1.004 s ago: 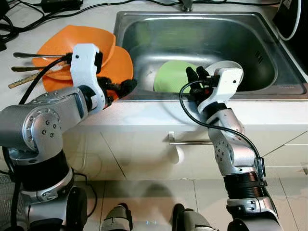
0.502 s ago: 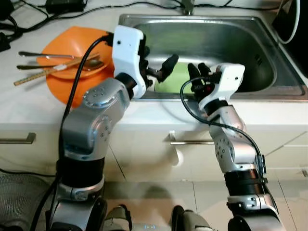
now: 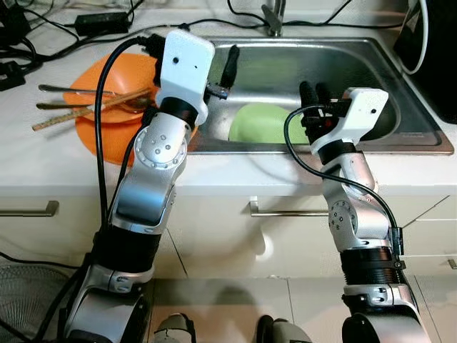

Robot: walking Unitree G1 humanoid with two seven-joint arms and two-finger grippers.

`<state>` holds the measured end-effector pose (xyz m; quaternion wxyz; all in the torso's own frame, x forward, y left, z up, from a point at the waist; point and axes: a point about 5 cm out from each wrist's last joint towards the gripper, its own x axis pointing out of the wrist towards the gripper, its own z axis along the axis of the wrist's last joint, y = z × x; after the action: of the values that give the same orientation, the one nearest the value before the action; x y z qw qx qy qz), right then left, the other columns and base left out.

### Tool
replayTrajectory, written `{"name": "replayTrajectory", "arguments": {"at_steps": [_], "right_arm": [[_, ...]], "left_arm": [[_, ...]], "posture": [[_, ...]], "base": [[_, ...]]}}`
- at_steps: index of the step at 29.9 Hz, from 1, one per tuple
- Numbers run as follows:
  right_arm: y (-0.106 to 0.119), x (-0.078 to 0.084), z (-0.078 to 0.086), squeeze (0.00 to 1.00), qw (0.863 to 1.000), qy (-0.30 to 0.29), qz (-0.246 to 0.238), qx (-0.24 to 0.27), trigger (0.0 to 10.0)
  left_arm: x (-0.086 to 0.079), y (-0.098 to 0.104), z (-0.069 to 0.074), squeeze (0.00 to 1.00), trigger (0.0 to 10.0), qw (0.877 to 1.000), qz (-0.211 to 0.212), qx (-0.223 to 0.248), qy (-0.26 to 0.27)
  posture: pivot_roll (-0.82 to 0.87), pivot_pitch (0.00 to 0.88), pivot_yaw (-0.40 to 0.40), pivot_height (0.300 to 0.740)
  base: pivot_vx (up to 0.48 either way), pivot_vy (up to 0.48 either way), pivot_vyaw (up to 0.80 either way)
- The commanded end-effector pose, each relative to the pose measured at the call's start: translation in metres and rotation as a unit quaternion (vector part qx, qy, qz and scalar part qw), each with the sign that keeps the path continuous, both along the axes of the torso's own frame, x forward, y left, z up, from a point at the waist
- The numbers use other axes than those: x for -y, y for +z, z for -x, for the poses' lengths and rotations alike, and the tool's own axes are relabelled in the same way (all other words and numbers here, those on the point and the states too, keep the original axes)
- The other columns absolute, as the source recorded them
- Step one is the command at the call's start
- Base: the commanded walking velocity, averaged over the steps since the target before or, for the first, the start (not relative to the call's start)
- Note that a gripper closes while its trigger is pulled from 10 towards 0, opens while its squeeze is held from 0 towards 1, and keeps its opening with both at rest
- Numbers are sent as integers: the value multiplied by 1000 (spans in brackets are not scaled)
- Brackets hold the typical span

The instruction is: Kitchen organization

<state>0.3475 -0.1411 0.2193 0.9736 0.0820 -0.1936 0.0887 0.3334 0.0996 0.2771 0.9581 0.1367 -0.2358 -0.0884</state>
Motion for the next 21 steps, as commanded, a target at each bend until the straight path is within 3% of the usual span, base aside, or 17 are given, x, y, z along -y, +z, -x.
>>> {"name": "replayTrajectory", "arguments": {"at_steps": [1, 8, 9, 17, 21], "right_arm": [[4, 4, -1, 0, 1000, -9, -3, 12, 10000], [4, 1, -2, 0, 1000, -10, -3, 15, 10000], [5, -2, -2, 0, 1000, -7, -2, 17, 10000], [4, -4, 0, 0, 1000, -11, -4, 25, 10000], [1, -9, -1, 0, 1000, -11, 3, 26, 10000]], "left_arm": [[-8, -4, 2, 0, 10000, 1000, -4, 16, 23], [-22, -22, 7, 0, 10000, 998, 15, 29, 59], [-28, -32, 7, 0, 10000, 996, 35, 27, 72], [-37, -53, 7, 0, 10000, 995, 24, 33, 95], [-45, -63, 7, 0, 10000, 993, 44, 21, 103]], "posture": [[52, 57, 12, 740], [69, 44, 0, 740], [66, 39, 1, 740], [71, 47, 9, 740], [79, 27, 19, 740]], "base": [[0, 0, 0], [0, 0, 0], [0, 0, 0], [0, 0, 0], [0, 0, 0]]}}
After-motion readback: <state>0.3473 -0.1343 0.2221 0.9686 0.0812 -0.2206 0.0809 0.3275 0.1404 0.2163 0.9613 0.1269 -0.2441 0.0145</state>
